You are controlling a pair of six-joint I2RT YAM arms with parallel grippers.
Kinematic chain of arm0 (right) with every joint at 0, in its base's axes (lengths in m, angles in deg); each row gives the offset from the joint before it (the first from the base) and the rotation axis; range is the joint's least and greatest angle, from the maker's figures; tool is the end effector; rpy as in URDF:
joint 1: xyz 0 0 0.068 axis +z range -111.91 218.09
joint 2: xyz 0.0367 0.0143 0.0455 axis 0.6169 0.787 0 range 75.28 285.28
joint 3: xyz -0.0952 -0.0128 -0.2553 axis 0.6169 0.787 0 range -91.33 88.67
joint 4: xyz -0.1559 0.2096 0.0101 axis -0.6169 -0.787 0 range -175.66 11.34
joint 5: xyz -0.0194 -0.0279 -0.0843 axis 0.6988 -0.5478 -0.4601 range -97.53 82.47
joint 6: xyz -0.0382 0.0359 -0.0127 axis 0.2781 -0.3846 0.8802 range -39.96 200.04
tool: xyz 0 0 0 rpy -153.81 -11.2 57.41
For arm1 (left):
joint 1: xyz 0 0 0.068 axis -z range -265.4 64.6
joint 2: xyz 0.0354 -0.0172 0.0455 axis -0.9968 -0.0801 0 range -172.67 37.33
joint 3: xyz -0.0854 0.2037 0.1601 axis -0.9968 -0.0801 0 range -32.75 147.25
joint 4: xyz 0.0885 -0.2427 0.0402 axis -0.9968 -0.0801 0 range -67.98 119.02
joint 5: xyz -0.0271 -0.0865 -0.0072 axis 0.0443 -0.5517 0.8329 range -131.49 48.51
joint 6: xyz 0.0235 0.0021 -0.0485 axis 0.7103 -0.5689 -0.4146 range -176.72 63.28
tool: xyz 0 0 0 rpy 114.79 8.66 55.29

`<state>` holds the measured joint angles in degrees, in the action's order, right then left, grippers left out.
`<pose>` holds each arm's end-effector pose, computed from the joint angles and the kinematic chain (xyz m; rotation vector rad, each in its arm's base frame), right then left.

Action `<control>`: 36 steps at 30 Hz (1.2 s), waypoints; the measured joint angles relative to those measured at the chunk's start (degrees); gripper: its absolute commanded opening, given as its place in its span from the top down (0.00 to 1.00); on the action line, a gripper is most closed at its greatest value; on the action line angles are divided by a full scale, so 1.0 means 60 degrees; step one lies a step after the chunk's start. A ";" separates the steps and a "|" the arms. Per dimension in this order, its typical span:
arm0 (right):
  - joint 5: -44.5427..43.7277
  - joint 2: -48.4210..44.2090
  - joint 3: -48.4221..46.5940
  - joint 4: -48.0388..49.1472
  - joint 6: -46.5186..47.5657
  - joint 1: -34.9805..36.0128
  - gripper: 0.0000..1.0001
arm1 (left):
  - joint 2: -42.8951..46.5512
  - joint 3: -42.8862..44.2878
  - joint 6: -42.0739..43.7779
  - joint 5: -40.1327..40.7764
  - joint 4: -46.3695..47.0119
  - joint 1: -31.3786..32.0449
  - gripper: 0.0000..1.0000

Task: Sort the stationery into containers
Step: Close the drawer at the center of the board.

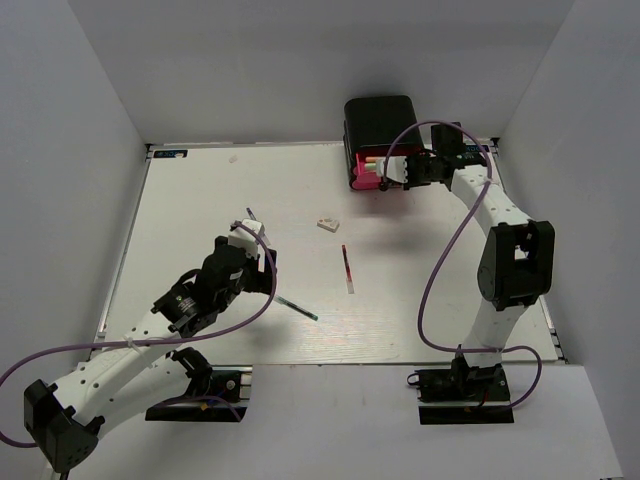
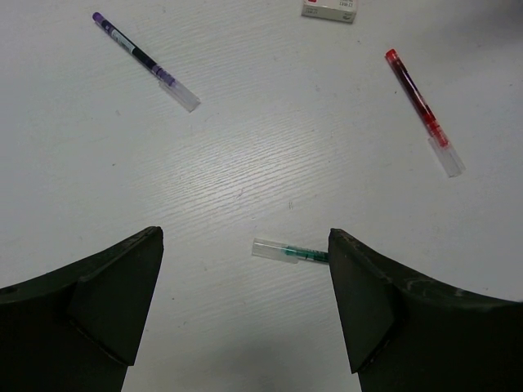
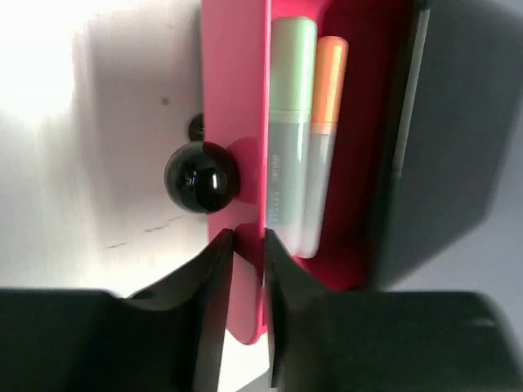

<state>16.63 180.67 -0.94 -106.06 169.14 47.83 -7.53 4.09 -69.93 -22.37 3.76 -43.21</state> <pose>0.4112 0.0853 0.2862 -1.8425 1.3040 -0.2509 0.1366 -0.1082 0.2659 0.3430 2.0956 -0.2153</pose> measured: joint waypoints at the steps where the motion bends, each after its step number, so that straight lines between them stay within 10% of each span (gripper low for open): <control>1: 0.0000 0.0000 0.0004 0.0033 -0.0033 -0.0004 0.67 | 0.0000 -0.0007 0.0000 0.0000 0.0000 0.0000 0.08; 6: 0.0066 -0.0022 -0.0007 0.1971 -0.0532 -0.0004 0.30 | 0.0000 -0.0047 0.0000 0.0004 0.0004 0.0000 0.08; 12: 0.0200 -0.0095 -0.0015 0.3395 -0.1530 -0.0004 0.24 | 0.0004 -0.0084 0.0000 0.0000 0.0000 0.0000 0.08; 15: 0.0463 -0.0426 0.0171 0.3497 -0.1887 -0.0047 0.40 | 0.0004 -0.0084 0.0000 0.0000 0.0000 0.0000 0.08; 18: 0.0933 -0.0892 0.0321 0.3282 -0.2211 -0.0124 1.00 | 0.0011 -0.0084 0.0000 -0.0007 0.0000 0.0000 0.08; 36: 0.1472 0.0193 0.0401 -0.0484 -0.1865 -0.0237 1.00 | 0.0157 -0.0084 0.0007 -0.0076 0.0007 0.0000 0.08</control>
<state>25.46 181.83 1.47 -108.96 157.95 46.41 -6.59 3.59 -69.89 -22.83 3.81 -43.21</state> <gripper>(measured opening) 0.009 0.914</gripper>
